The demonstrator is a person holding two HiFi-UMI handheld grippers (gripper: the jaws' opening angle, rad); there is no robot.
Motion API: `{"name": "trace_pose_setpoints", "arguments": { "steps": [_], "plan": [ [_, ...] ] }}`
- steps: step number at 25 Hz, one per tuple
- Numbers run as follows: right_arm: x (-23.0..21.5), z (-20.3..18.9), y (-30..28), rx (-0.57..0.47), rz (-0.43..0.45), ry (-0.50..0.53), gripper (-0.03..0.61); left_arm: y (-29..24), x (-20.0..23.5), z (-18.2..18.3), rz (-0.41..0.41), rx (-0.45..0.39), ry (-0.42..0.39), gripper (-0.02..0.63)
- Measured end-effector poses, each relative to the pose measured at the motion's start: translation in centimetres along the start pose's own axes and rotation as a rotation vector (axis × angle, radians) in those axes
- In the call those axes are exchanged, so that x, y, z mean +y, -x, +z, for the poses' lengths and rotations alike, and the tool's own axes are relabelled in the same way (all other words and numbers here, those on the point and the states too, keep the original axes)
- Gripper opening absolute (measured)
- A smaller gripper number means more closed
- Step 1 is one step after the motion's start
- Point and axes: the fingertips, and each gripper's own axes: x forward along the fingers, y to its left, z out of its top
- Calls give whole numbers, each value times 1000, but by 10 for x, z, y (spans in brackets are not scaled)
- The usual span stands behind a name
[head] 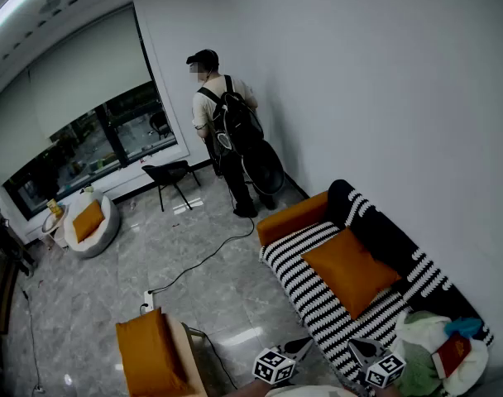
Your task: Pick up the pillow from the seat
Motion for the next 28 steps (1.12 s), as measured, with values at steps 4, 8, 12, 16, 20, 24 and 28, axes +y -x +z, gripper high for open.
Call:
{"name": "trace_pose_setpoints", "arguments": {
  "steps": [4, 8, 12, 16, 20, 24, 28],
  "plan": [
    [-3, -2, 0, -19, 1, -1, 14, 0, 3, -3, 9, 0, 2, 11],
    [-7, -5, 3, -57, -18, -21, 14, 5, 3, -5, 9, -5, -2, 11],
    [-6, 2, 7, -76, -25, -36, 14, 6, 0, -4, 11, -8, -11, 11],
    [-6, -1, 12, -64, -38, -38, 14, 6, -4, -5, 3, -5, -10, 11],
    [-1, -2, 18, -69, -52, -46, 14, 5, -12, -10, -17, 8, -15, 11],
    [4, -3, 13, -61, -66, -49, 14, 10, -11, -11, -34, 6, -23, 11],
    [8, -2, 4, -60, -82, -45, 14, 12, -1, -11, -53, 19, -24, 11]
  ]
}}
